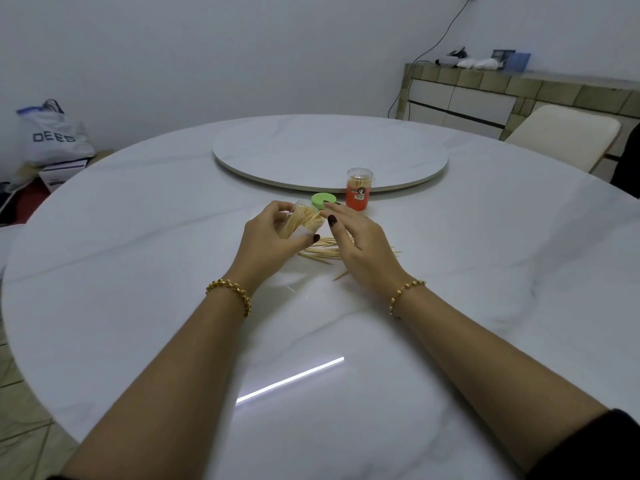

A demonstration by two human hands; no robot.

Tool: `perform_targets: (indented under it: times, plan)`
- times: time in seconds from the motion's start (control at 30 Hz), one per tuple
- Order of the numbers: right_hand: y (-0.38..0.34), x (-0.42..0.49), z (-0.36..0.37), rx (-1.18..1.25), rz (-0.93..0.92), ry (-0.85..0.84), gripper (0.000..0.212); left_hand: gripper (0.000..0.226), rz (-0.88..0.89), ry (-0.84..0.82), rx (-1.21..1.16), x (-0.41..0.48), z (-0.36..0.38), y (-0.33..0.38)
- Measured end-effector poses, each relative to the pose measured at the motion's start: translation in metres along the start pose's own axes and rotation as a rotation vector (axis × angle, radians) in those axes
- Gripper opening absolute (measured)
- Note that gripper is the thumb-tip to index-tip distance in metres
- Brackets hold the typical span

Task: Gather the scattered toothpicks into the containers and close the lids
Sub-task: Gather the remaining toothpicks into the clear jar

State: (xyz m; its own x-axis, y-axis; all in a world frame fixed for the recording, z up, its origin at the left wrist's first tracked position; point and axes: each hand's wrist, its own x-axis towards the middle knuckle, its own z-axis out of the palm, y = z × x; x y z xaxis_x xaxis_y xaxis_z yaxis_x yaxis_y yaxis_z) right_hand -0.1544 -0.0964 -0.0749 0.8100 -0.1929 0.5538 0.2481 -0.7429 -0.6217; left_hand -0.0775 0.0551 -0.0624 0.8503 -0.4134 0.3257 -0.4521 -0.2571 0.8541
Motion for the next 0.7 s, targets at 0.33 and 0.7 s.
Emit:
perform_targets:
  times: [0.33, 0.7]
  plan:
    - [0.001, 0.006, 0.004, -0.004, 0.011, -0.09, 0.047, 0.05, 0.015, -0.031, -0.001, -0.001, 0.002, -0.001]
    - [0.015, 0.023, -0.011, -0.264, 0.228, -0.35, 0.038, 0.047, -0.052, 0.042, -0.049, 0.004, -0.01, -0.009]
